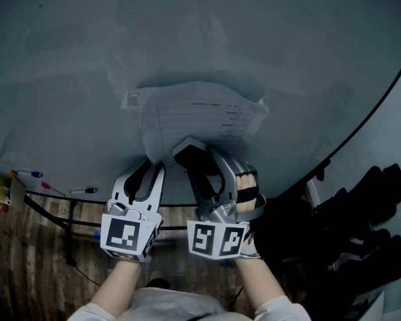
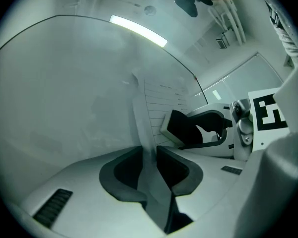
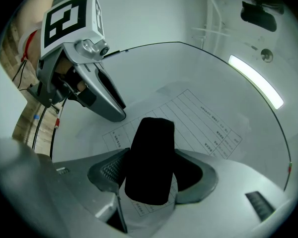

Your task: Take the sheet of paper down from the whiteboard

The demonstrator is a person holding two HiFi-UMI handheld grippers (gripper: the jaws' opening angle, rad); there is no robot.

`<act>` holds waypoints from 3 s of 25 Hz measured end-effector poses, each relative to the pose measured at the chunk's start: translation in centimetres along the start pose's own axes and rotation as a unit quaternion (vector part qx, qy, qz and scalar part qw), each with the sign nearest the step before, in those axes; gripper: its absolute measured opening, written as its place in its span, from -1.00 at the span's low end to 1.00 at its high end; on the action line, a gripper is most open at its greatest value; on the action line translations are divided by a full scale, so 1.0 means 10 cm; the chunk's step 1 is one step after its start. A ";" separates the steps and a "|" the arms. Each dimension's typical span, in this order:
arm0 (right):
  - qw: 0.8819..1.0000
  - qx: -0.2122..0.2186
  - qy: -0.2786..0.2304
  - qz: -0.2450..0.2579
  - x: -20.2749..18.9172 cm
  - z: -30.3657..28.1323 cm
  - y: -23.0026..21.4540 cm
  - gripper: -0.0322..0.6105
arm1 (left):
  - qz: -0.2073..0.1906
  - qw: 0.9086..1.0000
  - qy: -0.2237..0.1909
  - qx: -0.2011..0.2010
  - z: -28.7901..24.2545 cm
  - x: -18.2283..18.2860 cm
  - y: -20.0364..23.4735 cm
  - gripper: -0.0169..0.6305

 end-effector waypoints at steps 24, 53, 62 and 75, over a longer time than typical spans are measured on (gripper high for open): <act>0.999 0.012 -0.009 -0.035 -0.02 0.00 0.01 -0.07 | 0.013 0.999 0.043 -0.012 0.03 -0.11 0.00 -0.90; 0.998 0.025 0.011 -0.054 -0.06 -0.01 0.00 -0.07 | 0.054 0.995 0.087 0.000 0.17 -0.43 0.11 -0.90; 0.998 0.030 0.015 -0.056 -0.01 -0.01 0.05 -0.07 | 0.077 0.992 0.095 0.006 0.33 -0.55 0.19 -0.90; 0.998 0.031 0.023 -0.054 -0.01 0.01 0.03 -0.07 | 0.094 0.990 0.108 0.016 0.48 -0.67 0.27 -0.90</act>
Point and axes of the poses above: the fingertips, and each gripper's own axes: z backward along the fingers, y to its left, x out of its top, the point moved 5 cm from there along z, backward along the fingers, and after that the axes turned 2 degrees about z, right-handed, at the moved point
